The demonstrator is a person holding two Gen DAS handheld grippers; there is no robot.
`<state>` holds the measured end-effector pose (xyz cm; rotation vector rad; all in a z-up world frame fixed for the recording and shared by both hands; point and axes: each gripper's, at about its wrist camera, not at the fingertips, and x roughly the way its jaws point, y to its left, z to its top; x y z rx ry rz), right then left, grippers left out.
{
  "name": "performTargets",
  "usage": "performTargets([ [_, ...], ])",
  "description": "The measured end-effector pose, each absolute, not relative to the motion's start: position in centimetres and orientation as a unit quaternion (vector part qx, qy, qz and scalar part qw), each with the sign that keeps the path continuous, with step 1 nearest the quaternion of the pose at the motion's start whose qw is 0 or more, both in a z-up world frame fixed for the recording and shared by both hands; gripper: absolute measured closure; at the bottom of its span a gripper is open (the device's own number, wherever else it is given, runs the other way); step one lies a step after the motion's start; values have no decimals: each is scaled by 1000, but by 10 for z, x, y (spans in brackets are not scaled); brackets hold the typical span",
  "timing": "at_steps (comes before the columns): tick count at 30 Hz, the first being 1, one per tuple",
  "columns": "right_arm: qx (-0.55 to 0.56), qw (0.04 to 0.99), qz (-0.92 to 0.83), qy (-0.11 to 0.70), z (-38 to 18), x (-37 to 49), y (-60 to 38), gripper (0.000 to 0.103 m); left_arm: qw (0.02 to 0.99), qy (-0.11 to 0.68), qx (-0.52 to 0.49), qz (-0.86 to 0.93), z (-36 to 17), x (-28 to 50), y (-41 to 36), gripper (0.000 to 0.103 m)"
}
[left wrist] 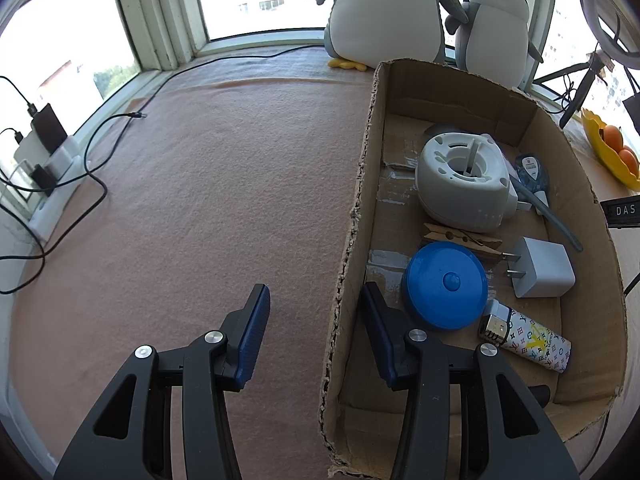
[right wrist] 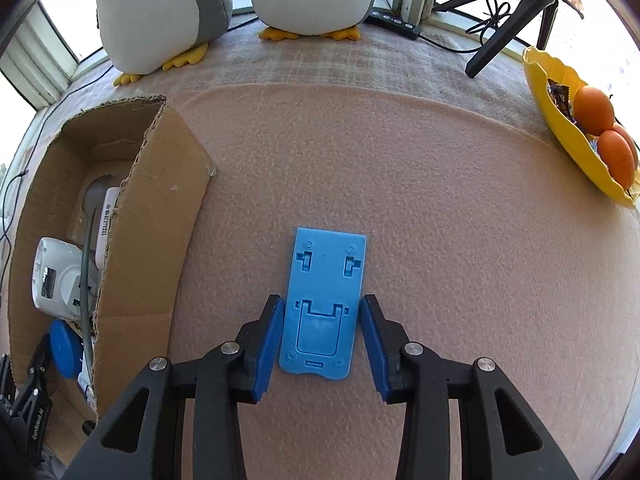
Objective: Organize rigid objects
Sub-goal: 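Move the right gripper to the blue phone stand and grasp it, then carry the blue phone stand with the right gripper into the box and release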
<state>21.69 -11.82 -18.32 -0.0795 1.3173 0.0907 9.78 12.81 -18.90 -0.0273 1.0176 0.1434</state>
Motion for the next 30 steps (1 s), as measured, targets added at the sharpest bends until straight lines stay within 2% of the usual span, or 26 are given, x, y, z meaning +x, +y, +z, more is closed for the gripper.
performTargets([
  [14, -30, 799, 66, 597, -175, 202, -136, 70, 871, 487, -15, 69, -189, 98, 128, 56],
  [30, 4, 835, 128, 535, -112, 177, -119, 70, 870, 488, -11, 73, -189, 98, 128, 56],
])
